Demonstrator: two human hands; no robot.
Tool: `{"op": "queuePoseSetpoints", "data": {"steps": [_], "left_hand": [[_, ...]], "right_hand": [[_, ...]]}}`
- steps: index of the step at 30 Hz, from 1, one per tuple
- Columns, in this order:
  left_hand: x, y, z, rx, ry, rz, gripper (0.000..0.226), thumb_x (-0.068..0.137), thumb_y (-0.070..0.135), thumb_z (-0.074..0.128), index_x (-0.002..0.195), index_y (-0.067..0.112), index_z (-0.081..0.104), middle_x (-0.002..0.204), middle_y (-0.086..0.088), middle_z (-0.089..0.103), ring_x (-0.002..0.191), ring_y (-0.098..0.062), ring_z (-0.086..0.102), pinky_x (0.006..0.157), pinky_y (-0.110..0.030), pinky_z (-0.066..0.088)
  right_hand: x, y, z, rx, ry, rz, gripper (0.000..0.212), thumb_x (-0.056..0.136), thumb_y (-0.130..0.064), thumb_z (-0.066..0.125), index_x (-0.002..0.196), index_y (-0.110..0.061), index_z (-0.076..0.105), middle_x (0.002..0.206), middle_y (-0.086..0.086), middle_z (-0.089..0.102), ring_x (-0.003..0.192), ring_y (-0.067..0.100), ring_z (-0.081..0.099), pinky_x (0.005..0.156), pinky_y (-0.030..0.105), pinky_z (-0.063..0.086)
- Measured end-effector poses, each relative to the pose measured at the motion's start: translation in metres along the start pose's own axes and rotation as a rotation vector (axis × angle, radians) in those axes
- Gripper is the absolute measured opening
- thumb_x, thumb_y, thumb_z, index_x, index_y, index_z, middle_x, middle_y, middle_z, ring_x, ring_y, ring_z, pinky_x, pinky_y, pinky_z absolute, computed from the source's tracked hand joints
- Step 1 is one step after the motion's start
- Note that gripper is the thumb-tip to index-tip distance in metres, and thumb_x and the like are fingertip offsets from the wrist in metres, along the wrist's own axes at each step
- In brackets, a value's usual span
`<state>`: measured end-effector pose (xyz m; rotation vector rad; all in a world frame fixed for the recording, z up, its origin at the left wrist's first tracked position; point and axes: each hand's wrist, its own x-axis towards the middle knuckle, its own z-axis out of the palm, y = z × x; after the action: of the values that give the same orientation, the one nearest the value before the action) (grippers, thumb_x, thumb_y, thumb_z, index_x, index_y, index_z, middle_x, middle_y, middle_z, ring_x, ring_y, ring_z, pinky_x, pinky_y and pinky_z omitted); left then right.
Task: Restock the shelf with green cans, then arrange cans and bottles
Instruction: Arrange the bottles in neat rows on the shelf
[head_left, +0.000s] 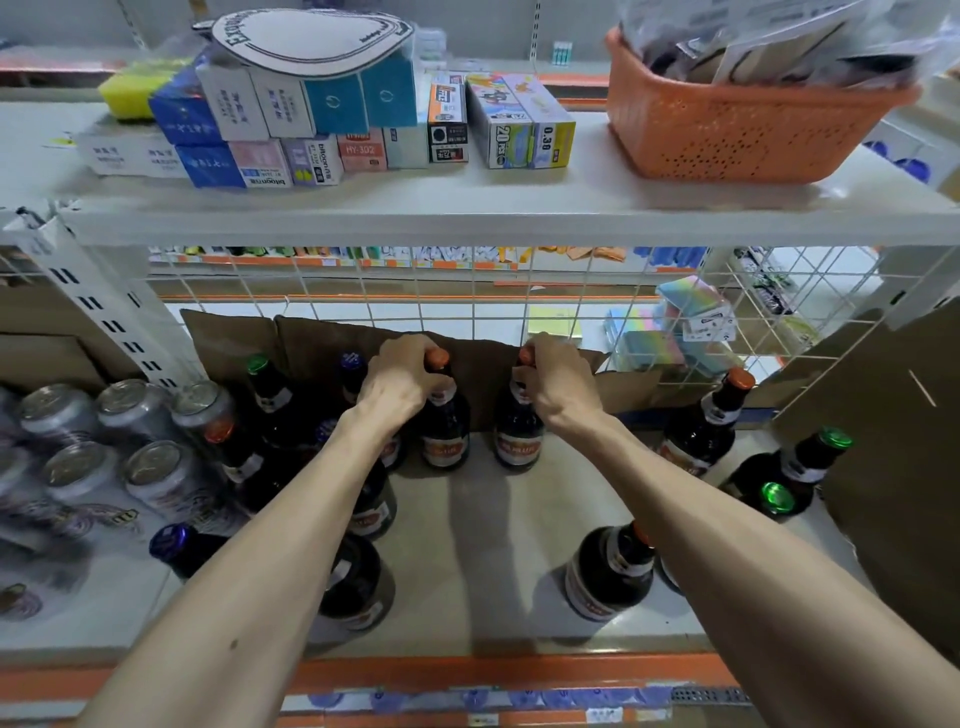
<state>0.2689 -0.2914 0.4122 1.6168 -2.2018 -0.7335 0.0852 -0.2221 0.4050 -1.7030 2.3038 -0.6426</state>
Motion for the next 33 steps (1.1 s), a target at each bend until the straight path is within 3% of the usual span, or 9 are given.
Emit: {"op": "queuePoseSetpoints", "data": {"steps": [9,18,22,26,33], "left_hand": [[-0.004,0.003,0.001,-0.021,-0.016,0.007,0.030,0.075,0.033,0.079,0.099,0.022,0.066,0.096,-0.002,0.066,0.093,-0.027,0.061,0.080,-0.040,0.054],[-0.005,0.012,0.002,0.031,-0.042,-0.017,0.040,0.078,0.030,0.079,0.113,0.018,0.064,0.106,-0.007,0.066,0.100,-0.031,0.061,0.087,-0.046,0.054],[-0.008,0.011,0.002,0.001,-0.029,-0.022,0.037,0.080,0.030,0.079,0.112,0.018,0.065,0.106,-0.006,0.067,0.101,-0.029,0.062,0.088,-0.045,0.053],[-0.009,0.009,0.002,-0.023,-0.027,-0.019,0.038,0.079,0.029,0.080,0.112,0.017,0.066,0.107,-0.006,0.068,0.103,-0.028,0.061,0.089,-0.044,0.052],[-0.009,0.010,0.004,-0.021,-0.009,0.001,0.036,0.081,0.028,0.078,0.112,0.015,0.065,0.107,-0.008,0.067,0.103,-0.031,0.060,0.087,-0.044,0.051]], "right_hand": [[0.000,0.008,0.002,0.049,-0.015,0.049,0.009,0.091,-0.004,0.052,0.097,-0.010,0.053,0.096,0.006,0.068,0.090,0.028,0.065,0.071,0.044,0.055],[-0.001,0.002,-0.001,0.061,-0.075,0.035,0.015,0.091,-0.011,0.056,0.105,-0.006,0.051,0.101,0.014,0.062,0.091,0.036,0.059,0.071,0.043,0.050],[-0.006,0.005,-0.001,0.073,-0.053,0.036,0.021,0.094,-0.016,0.058,0.111,-0.009,0.051,0.103,0.014,0.062,0.093,0.037,0.058,0.068,0.040,0.045],[-0.008,0.006,-0.001,0.073,-0.019,0.042,0.021,0.094,-0.022,0.060,0.108,-0.009,0.052,0.101,0.015,0.063,0.092,0.037,0.059,0.072,0.045,0.051],[-0.007,0.003,0.002,0.051,-0.018,0.059,0.018,0.095,-0.017,0.057,0.110,-0.009,0.052,0.103,0.015,0.062,0.093,0.037,0.058,0.070,0.041,0.048]]}}
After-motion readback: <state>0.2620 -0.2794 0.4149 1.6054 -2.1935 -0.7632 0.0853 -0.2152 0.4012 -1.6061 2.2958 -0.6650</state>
